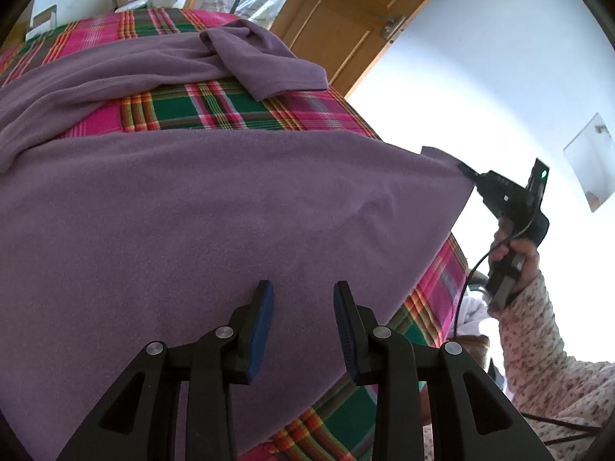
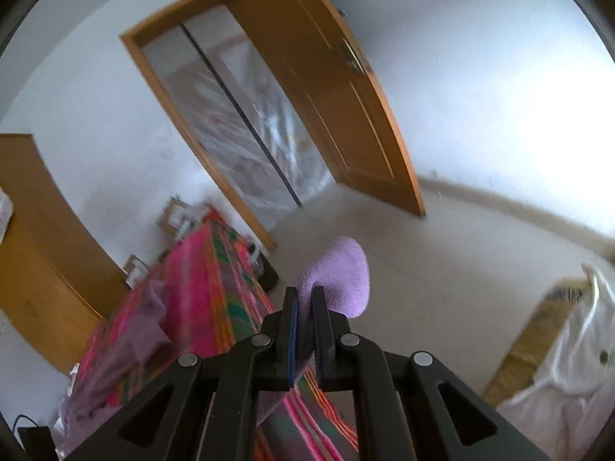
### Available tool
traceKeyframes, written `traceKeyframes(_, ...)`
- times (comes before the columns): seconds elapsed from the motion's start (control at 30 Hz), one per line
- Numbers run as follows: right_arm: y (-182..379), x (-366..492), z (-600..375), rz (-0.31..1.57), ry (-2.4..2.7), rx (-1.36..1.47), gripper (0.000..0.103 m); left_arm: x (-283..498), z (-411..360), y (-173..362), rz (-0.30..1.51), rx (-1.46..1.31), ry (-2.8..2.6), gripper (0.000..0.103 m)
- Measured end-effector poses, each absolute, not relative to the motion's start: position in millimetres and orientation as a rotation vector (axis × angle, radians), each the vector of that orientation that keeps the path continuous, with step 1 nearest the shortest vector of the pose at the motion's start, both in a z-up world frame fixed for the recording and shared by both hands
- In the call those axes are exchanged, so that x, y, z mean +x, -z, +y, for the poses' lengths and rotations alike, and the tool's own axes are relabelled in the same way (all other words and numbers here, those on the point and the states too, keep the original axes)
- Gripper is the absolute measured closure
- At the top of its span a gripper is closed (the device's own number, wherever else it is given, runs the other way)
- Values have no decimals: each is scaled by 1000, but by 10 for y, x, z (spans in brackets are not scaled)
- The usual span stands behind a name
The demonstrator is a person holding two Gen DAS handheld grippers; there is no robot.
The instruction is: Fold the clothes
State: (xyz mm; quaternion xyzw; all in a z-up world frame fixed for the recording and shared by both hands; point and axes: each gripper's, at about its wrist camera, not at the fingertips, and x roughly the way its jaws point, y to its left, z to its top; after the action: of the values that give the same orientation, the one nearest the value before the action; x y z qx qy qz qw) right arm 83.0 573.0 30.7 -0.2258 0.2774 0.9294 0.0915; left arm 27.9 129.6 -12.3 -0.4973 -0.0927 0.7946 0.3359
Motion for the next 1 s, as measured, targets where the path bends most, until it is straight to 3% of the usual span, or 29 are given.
traceKeyframes(0.17,-338,805,5642,773,-2779,-673,96,293,1299,125,-249,-1298,-2075,70)
traceKeyframes(0.5,573,822,5916,977,-2492,-1010,96,288,1290,137,-257,-1294,-2069,70)
traceKeyframes(0.8,406,746,5871,889,-2527,-1054,91,278,1295,136,-263,-1294,-2068,70)
traceKeyframes(1.0,350,462,5709,930,-2643,-1148,72,260,1317,148,-265,-1292,-2071,70)
